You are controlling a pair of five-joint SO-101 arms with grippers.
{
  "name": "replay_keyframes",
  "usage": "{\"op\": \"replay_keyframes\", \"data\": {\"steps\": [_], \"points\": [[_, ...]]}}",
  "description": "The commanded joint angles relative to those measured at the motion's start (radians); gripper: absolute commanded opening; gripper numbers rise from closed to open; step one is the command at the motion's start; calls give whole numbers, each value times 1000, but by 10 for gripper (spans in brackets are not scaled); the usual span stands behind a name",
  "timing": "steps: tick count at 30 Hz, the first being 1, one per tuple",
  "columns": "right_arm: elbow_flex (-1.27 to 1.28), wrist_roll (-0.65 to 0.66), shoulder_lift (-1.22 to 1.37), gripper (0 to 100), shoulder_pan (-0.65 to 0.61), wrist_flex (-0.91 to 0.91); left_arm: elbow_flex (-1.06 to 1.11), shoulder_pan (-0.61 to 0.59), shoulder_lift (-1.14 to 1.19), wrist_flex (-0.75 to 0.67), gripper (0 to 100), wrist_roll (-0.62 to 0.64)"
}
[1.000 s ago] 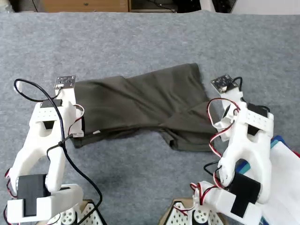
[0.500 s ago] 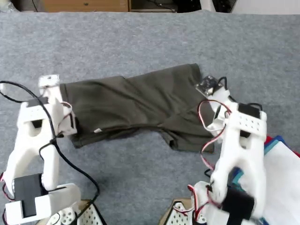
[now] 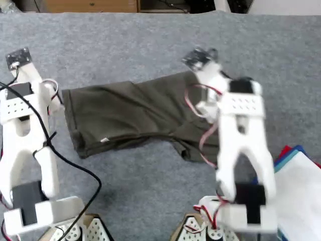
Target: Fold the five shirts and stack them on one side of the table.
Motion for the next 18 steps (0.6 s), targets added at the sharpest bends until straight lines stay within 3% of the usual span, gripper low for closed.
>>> {"op": "replay_keyframes", "data": {"steps": [1, 12, 18], "points": [[-170, -80, 168, 12, -77, 21, -37, 35, 104, -170, 20, 127], [-260, -118, 418, 6, -165, 17, -51, 23, 306, -325, 22, 126], [-231, -110, 450, 5, -160, 23, -64, 26, 325, -327, 21, 103]]}}
